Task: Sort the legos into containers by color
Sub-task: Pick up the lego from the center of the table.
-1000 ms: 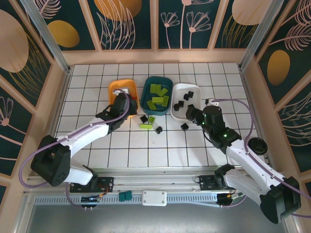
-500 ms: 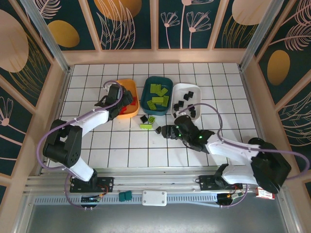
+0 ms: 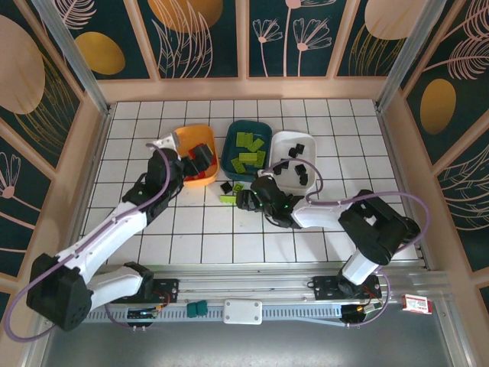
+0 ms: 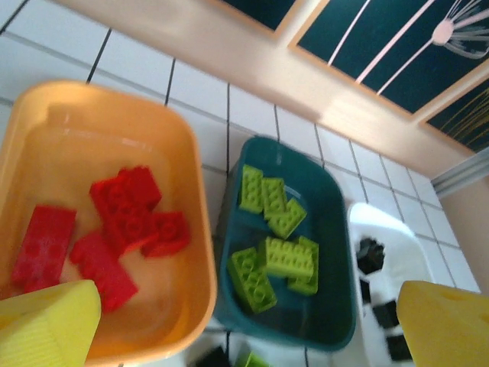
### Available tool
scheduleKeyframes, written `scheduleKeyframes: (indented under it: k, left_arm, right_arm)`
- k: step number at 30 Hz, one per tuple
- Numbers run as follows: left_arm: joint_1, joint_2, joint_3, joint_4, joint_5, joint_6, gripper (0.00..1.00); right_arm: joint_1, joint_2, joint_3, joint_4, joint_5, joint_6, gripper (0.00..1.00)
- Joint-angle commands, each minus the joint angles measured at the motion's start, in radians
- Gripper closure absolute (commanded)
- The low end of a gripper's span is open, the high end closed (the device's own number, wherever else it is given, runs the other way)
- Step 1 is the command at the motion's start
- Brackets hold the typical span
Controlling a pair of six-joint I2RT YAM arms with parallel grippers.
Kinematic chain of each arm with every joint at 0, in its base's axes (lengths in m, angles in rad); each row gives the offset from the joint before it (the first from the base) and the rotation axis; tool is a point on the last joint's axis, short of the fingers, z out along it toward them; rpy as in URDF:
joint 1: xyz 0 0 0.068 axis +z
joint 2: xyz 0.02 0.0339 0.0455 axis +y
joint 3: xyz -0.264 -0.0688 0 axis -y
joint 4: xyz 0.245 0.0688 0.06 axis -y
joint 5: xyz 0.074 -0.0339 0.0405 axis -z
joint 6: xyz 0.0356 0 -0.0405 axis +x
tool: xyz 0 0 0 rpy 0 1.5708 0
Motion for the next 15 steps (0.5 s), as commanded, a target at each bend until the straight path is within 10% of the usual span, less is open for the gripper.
scheduleKeyframes:
  k: [1, 15]
  left_arm:
    - [-0.007, -0.077, -0.102, -0.022, 0.01, -0.047, 0.02]
    - [-0.012, -0.168, -0.374, 0.041, 0.055, -0.132, 0.02]
  right_arm:
    - [0.007, 0.047, 0.031, 0.025, -0.028, 0.024, 0.29]
    - [0.043, -0.096, -0.131, 0.007, -0.046, 0.062, 0.75]
